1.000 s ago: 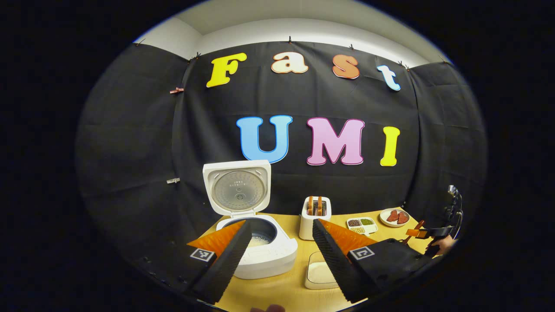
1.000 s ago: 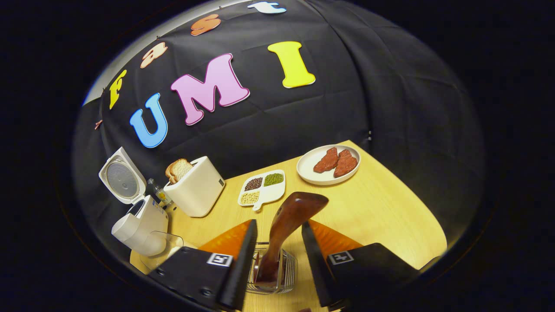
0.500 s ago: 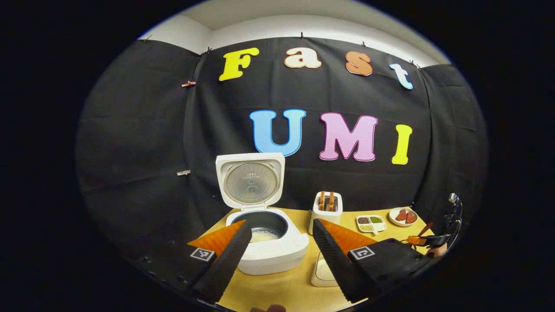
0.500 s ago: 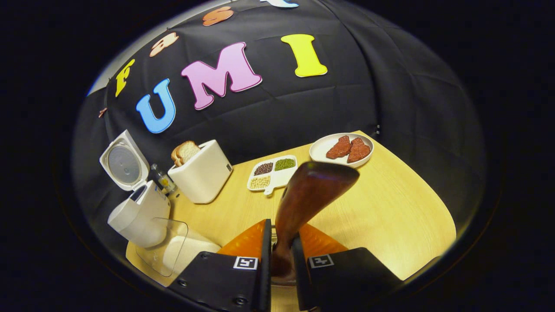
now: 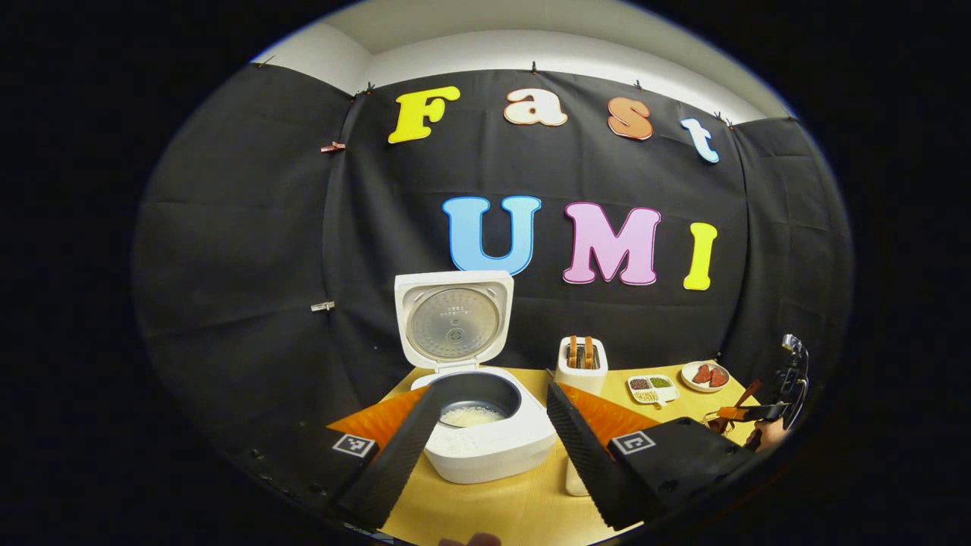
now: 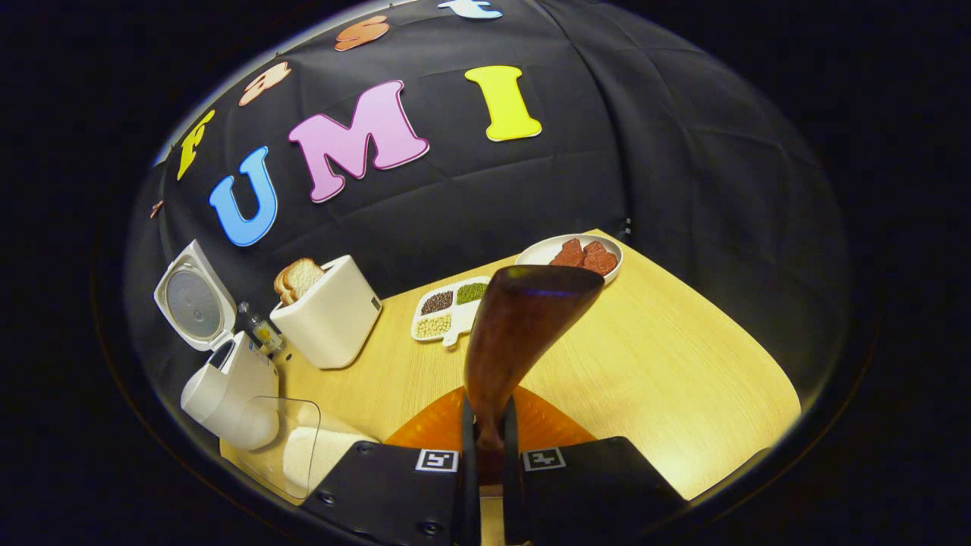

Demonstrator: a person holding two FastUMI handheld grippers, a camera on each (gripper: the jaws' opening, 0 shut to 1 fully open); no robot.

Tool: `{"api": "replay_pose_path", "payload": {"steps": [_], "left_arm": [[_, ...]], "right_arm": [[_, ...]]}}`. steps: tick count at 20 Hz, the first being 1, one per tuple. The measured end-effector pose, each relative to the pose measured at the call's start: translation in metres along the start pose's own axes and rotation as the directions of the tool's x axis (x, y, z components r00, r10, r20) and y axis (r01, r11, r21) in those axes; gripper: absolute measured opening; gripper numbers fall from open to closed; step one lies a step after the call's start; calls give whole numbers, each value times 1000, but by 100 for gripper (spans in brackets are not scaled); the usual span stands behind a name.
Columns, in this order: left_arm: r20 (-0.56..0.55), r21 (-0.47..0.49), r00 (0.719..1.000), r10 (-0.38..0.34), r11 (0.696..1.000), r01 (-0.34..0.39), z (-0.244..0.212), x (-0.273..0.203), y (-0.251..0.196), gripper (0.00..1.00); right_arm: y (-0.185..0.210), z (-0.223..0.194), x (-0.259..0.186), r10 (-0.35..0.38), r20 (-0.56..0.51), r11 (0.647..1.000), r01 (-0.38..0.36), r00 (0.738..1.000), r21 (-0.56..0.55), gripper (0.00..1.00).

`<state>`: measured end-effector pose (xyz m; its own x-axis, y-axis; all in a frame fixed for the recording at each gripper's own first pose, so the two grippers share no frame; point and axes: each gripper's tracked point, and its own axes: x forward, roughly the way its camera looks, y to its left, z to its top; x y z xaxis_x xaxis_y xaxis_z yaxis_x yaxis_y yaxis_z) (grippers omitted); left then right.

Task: Close the left gripper, press the button to open the rice cooker; take a wooden spoon from the chopstick holder with the right hand, scoop a spoonful of rice and pour it into the rice cooker, then put the wooden spoon back into the chopstick holder.

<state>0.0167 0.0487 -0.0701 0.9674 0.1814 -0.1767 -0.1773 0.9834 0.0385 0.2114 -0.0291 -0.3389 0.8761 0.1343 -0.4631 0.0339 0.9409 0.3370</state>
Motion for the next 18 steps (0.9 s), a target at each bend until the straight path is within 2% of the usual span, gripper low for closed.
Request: {"api": "replay_pose_path", "payload": {"steps": [5,6,7,8,11,15,18], "left_arm": [[13,4,1000,-22,1000,22,0,-7,14,97],[17,-2,999,-33,999,33,1,-7,15,97],[23,-11,999,-43,999,43,1,-7,16,97],[26,-22,998,-53,998,54,1,-7,17,97],[30,-50,997,-64,997,66,-2,-7,26,97],[32,-83,998,-60,995,63,-6,-8,43,98],[22,-99,998,-60,993,62,-11,-7,54,95]], "right_arm": [[11,56,-29,0,96,1000,0,995,1,16],[18,65,-37,12,109,1000,-12,994,0,16],[27,76,-47,24,123,1000,-24,992,-2,12],[35,86,-56,35,140,999,-34,989,-9,16],[74,105,-83,88,174,996,-83,981,-36,16],[139,102,-103,188,161,980,-174,969,-97,16],[187,78,-103,249,105,954,-225,963,-200,16]]}}
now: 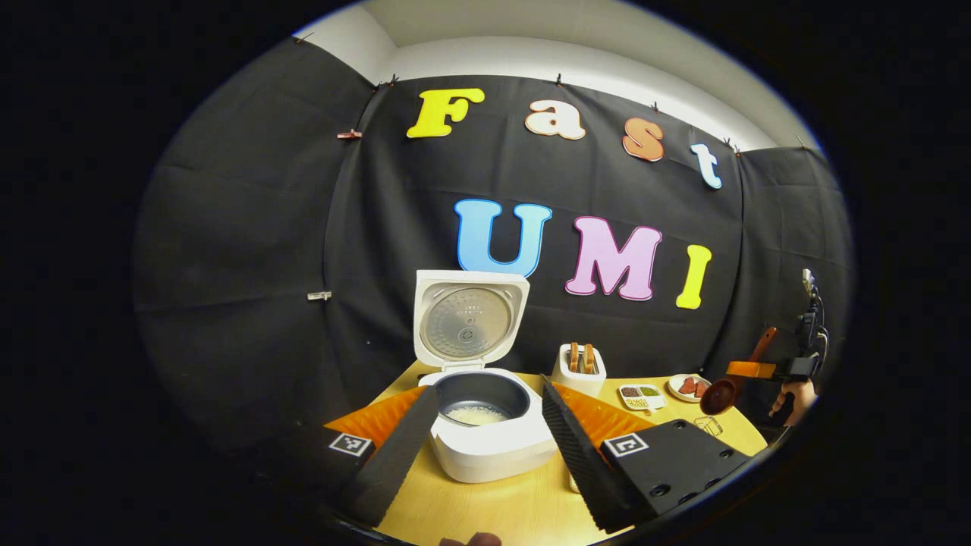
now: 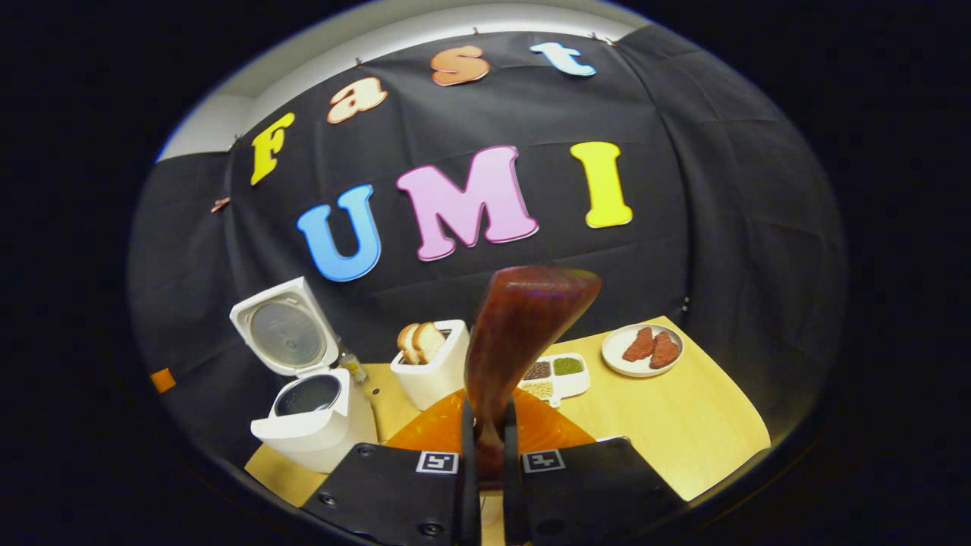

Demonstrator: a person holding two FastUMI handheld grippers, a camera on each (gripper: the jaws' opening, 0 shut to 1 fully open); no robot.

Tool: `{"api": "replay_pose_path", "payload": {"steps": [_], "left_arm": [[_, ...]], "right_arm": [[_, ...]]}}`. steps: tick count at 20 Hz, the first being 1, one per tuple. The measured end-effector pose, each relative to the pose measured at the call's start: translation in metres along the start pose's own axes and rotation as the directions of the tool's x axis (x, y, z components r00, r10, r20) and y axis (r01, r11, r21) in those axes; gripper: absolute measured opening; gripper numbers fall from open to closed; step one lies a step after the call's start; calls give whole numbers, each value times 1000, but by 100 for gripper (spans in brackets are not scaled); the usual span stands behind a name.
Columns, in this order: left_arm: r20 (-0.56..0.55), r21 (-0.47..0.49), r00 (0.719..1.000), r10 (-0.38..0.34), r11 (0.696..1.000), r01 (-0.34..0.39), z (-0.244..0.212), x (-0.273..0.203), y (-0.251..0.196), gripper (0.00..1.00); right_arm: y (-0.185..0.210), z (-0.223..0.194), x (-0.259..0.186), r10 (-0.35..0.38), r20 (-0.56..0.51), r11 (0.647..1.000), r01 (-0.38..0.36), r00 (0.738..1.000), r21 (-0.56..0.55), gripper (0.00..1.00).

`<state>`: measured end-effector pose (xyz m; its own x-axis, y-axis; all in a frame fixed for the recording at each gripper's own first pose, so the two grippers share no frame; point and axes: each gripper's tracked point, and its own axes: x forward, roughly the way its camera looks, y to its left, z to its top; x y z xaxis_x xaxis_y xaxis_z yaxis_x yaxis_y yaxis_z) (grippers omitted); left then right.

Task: Close the left gripper, press the button to open the rice cooker; take a wooden spoon from the chopstick holder with the right hand, scoop a spoonful of rice and pour it into the rice cooker, then put the wooden spoon back into the chopstick holder.

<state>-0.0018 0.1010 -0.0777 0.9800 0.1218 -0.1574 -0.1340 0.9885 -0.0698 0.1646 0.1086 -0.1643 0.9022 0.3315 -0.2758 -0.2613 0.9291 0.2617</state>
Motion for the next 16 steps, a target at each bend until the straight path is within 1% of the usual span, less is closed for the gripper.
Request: {"api": "replay_pose_path", "payload": {"steps": [3,5,6,8,11,12,16], "left_arm": [[-3,-4,1000,9,1000,-9,-1,-4,8,96],[0,-3,1000,9,1000,-9,0,-7,11,95],[1,-1,1000,10,1000,-10,1,-8,13,96],[1,5,1000,14,1000,-14,1,-11,15,96],[0,7,1000,21,1000,-21,2,-15,22,95],[-1,6,1000,24,1000,-24,2,-15,24,95],[-8,12,1000,30,999,-30,2,-15,29,96]], "right_arm": [[41,-31,15,40,-68,991,-48,997,-122,16],[57,-56,26,38,-118,973,-64,992,-223,16],[59,-69,32,16,-142,957,-56,990,-285,16],[62,-90,44,-18,-160,926,-44,987,-375,16],[67,-125,58,-43,-216,872,-69,975,-485,16],[66,-137,63,-62,-235,854,-71,970,-515,16],[56,-172,75,-155,-294,811,-48,943,-583,16]]}}
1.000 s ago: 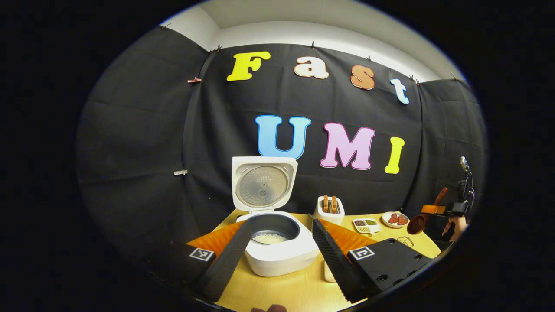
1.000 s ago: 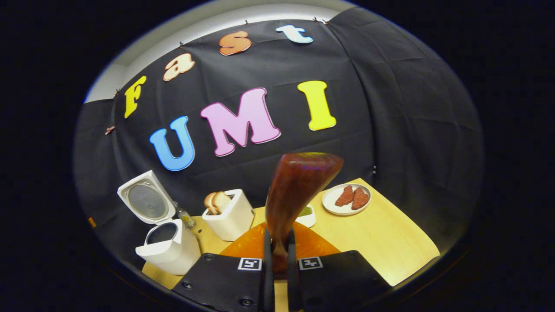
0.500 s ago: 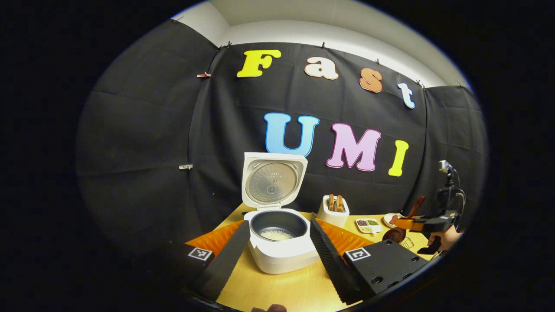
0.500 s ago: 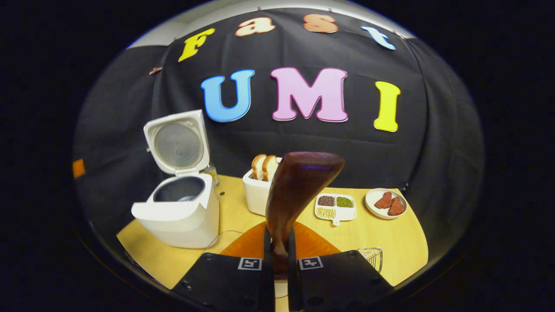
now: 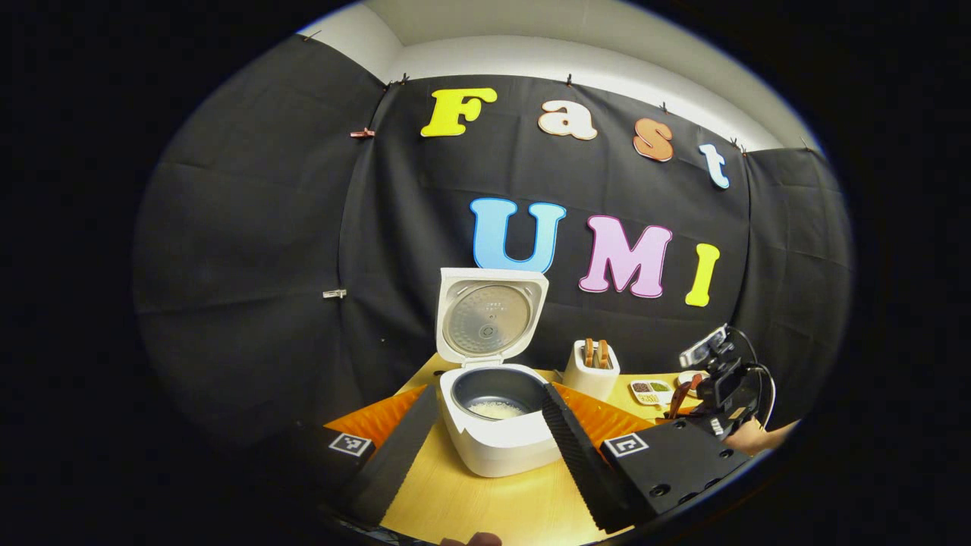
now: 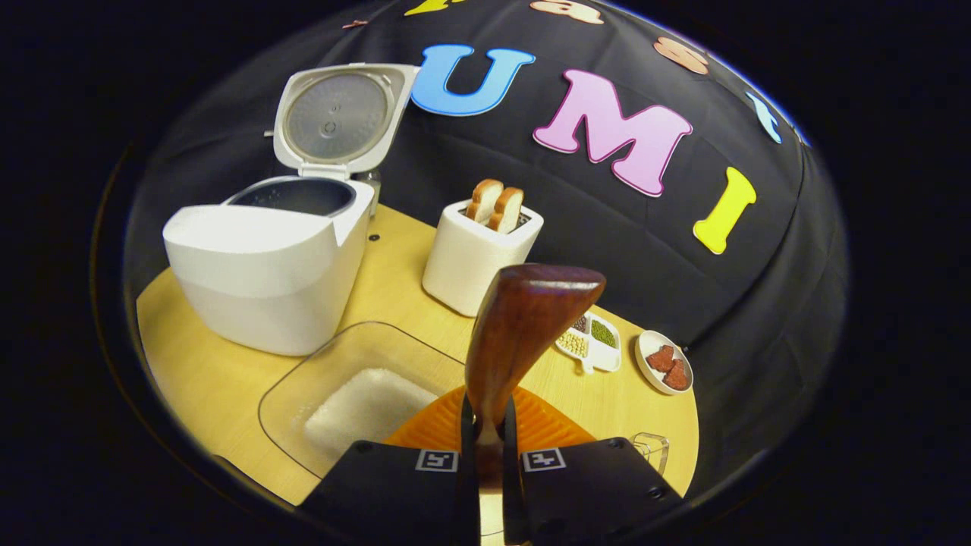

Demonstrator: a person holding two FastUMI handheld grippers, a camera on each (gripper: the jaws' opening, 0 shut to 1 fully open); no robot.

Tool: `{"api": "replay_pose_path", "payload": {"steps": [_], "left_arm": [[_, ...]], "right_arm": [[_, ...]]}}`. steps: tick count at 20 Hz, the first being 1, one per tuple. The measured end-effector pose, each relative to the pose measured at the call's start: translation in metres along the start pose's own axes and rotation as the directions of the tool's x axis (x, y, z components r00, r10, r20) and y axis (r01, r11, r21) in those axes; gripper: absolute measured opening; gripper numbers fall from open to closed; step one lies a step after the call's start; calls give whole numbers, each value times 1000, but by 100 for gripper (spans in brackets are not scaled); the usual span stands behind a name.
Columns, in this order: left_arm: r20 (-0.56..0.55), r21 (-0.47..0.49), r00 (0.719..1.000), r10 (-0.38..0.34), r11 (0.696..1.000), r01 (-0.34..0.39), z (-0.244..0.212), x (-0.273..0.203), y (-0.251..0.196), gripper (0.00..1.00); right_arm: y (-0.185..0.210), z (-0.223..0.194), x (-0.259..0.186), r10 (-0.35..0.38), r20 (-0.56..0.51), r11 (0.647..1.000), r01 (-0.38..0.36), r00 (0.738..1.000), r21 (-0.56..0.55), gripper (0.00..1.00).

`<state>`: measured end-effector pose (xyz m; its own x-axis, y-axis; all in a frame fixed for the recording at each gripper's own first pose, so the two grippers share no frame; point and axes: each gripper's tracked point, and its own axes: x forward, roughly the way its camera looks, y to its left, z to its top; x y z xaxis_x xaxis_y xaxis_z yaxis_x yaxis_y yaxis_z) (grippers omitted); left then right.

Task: Close the left gripper, press the button to open the rice cooker; take a wooden spoon from the chopstick holder with the right hand, scoop a spoonful of rice and pour it into the rice cooker, then put the wooden spoon back into the chopstick holder.

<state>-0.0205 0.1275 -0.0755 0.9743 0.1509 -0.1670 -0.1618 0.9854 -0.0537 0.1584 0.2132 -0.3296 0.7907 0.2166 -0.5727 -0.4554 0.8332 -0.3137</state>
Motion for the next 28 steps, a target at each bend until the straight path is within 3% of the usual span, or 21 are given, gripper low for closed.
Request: {"api": "replay_pose_path", "payload": {"steps": [5,9,10,12,15,19,24,26,28], "left_arm": [[3,-1,1000,7,1000,-7,-1,1,7,96],[1,-11,1000,23,1000,-23,-4,-1,13,95],[4,-14,1000,27,1000,-27,-3,-2,16,95],[7,-15,999,37,999,-37,-2,-3,20,95],[7,-18,999,49,999,-49,-4,-4,25,95],[7,-19,999,52,998,-52,-4,-2,25,95],[5,-15,999,47,999,-47,-4,-2,22,95],[2,-10,999,45,999,-45,-5,-3,20,96],[-1,-4,999,44,999,-44,-5,-3,18,96]], "right_arm": [[23,-23,9,-22,-106,1000,20,994,-16,17],[55,-26,4,52,-135,985,-28,989,173,17],[60,-25,3,73,-134,975,-42,988,218,20],[64,-22,2,107,-129,947,-62,986,315,16],[58,-23,5,147,-112,866,-74,983,495,16],[47,-27,6,203,-59,699,-103,977,708,16],[37,-34,4,236,1,503,-123,972,856,16],[34,-32,3,244,34,445,-143,969,884,16],[30,-27,1,243,70,417,-169,968,893,16]]}}
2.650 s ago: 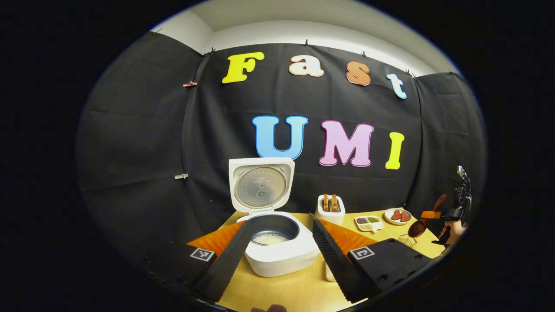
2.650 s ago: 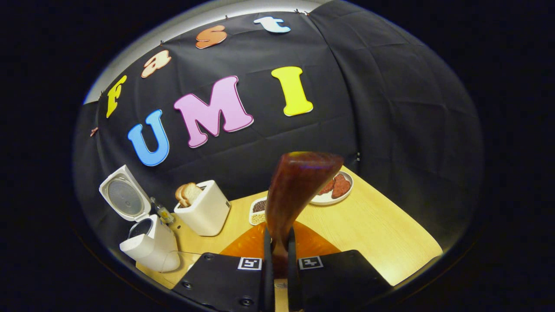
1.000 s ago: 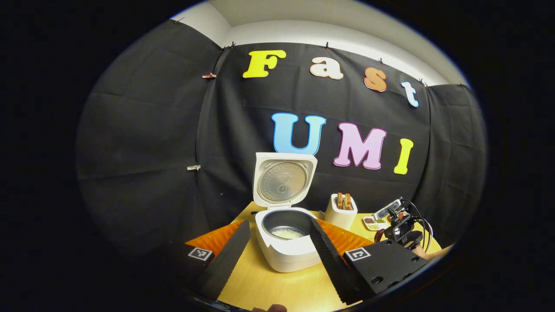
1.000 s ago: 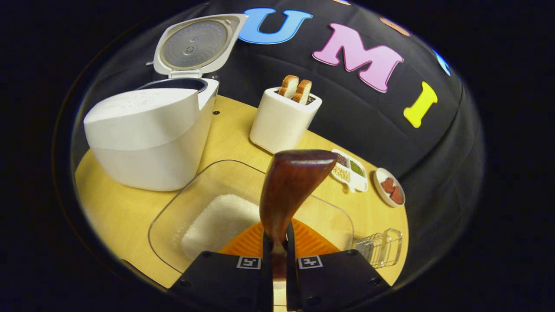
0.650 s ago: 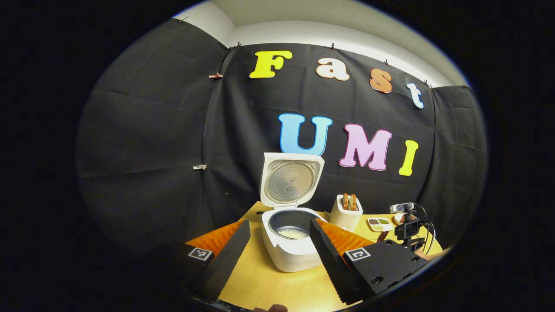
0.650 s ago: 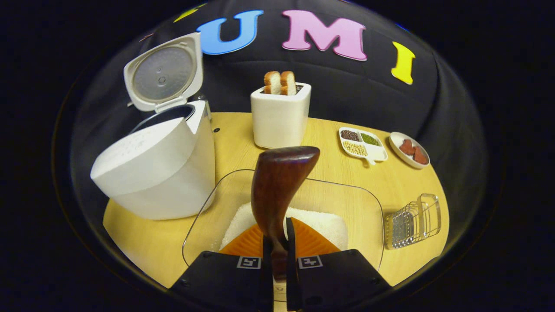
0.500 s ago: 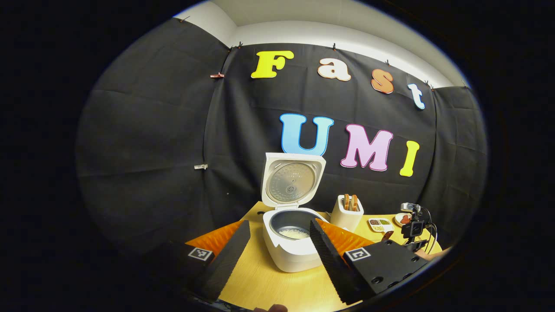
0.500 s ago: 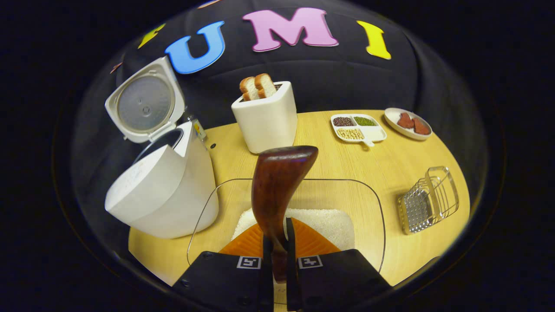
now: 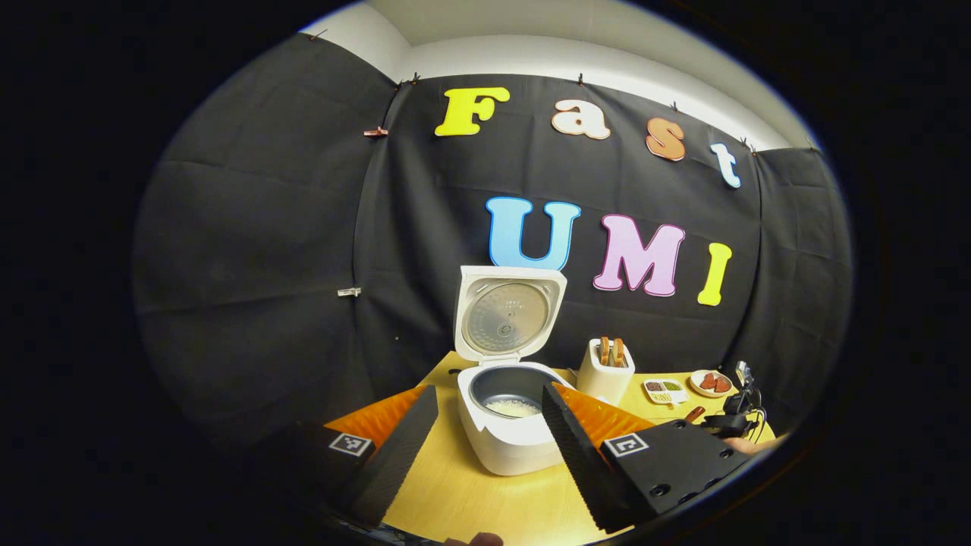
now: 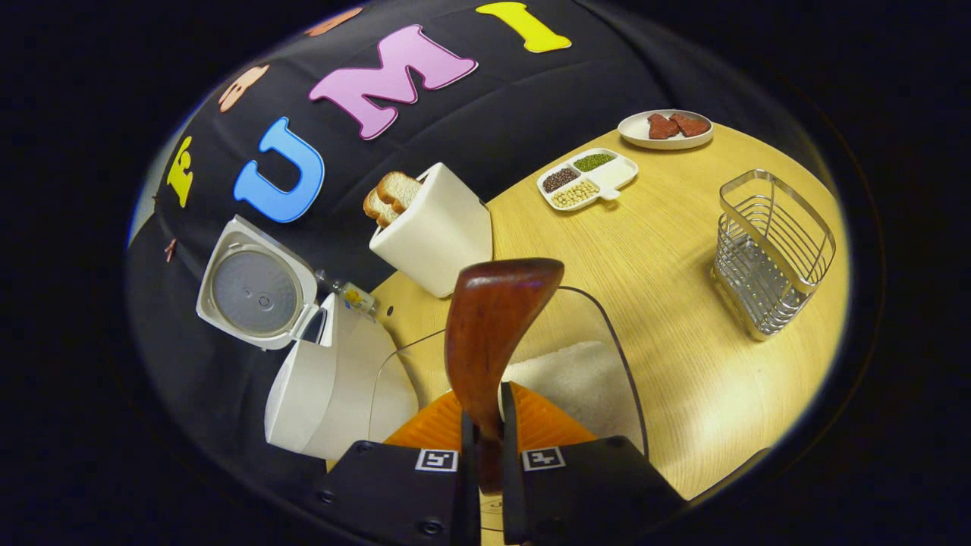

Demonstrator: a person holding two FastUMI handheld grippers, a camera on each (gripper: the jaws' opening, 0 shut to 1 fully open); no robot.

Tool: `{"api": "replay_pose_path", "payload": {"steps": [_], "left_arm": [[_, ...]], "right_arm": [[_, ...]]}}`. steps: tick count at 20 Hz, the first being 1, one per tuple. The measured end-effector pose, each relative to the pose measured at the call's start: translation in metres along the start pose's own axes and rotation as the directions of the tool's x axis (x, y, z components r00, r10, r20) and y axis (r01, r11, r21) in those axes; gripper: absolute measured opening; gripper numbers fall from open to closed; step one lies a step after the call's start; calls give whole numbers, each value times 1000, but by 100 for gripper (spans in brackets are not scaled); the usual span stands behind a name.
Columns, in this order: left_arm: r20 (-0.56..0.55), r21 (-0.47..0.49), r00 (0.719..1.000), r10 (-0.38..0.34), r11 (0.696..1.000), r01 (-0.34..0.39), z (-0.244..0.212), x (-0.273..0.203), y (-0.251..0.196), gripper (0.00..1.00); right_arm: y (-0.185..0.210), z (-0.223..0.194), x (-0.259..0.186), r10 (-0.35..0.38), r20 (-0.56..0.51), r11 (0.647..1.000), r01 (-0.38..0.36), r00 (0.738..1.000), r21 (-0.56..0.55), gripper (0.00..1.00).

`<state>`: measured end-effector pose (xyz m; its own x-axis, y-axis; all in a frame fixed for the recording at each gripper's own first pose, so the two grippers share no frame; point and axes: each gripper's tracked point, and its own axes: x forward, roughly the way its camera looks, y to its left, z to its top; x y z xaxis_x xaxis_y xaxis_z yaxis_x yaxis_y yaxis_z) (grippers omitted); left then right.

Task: Close the left gripper, press the button to open the rice cooker; take a wooden spoon from the chopstick holder with the right hand, scoop a spoonful of rice and pour it into the rice cooker, then put the wooden spoon back into the chopstick holder.

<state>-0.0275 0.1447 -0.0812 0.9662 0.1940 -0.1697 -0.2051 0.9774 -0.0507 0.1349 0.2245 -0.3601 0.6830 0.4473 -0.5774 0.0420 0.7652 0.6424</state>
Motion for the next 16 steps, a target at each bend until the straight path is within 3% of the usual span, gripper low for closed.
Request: {"api": "replay_pose_path", "payload": {"steps": [5,16], "left_arm": [[-1,10,1000,-3,1000,3,1,-2,-3,95],[12,-5,1000,-12,1000,12,6,-7,-6,96]], "right_arm": [[15,29,-12,87,69,991,-93,994,100,16],[25,88,-50,143,183,925,-197,973,325,16]]}}
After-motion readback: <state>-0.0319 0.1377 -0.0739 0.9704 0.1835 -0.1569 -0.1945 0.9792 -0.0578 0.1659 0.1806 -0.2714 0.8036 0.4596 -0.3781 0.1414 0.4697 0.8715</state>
